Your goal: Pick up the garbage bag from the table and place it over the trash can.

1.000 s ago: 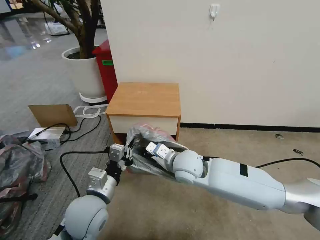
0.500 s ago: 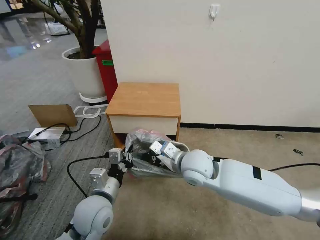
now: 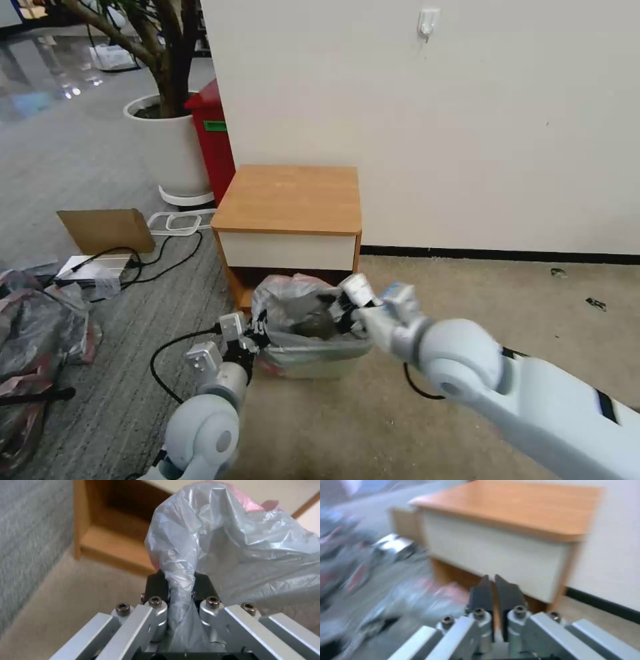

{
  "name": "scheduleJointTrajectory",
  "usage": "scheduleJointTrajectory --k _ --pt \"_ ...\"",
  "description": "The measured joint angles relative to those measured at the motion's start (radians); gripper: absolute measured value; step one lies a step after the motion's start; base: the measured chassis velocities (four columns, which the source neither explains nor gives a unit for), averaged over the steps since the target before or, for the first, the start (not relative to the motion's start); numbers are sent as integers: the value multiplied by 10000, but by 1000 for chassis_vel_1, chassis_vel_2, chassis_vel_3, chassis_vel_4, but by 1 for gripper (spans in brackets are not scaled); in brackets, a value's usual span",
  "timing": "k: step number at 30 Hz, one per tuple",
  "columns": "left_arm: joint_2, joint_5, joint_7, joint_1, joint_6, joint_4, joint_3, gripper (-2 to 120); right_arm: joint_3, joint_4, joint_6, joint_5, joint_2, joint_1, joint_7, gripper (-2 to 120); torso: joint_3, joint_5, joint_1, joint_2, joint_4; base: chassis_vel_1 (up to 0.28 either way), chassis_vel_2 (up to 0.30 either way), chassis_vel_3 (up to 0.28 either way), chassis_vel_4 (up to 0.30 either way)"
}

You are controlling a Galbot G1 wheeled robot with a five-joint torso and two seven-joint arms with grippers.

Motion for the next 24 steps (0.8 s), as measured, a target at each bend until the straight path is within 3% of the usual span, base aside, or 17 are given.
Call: scheduleJointTrajectory --k 3,5,6,9,10,12,14,15,24 --pt "-75 71 -48 232 -13 14 157 7 1019 264 205 -627 508 -1427 128 15 0 4 0 0 -4 0 0 0 0" --pt "-129 224 -70 445 -34 15 327 7 1861 412 737 -2027 1112 -2786 134 24 -1 -1 0 2 -1 0 0 0 0" --pt "-129 224 -70 445 -34 15 327 7 1861 412 737 -2027 1112 -2786 134 24 -1 -1 0 2 -1 0 0 0 0" --pt "-157 429 -103 694 -57 14 615 7 2828 370 1760 -4134 2243 -4474 110 39 -1 -1 0 2 -7 0 0 0 0" --pt "-157 429 -103 694 -57 14 615 7 2828 370 1760 -4134 2243 -4474 110 39 -1 -1 0 2 -7 0 0 0 0" --pt "-134 582 -108 835 -71 12 858 7 3301 197 2450 -5059 2951 -5165 110 48 -1 0 1 2 -3 0 0 0 0" --pt "-125 647 -108 888 -80 7 936 7 3489 129 2683 -5322 3188 -5372 110 52 -1 -1 0 2 -2 0 0 0 0" --pt "-118 849 -108 1018 -133 6 1133 7 3854 16 3041 -5598 3546 -5680 110 61 -1 -1 0 2 -4 0 0 0 0" --pt "-122 2026 -70 1202 -428 302 1504 10 4400 -367 3596 -5548 3667 -5773 301 92 0 -1 0 2 -2 0 0 0 0"
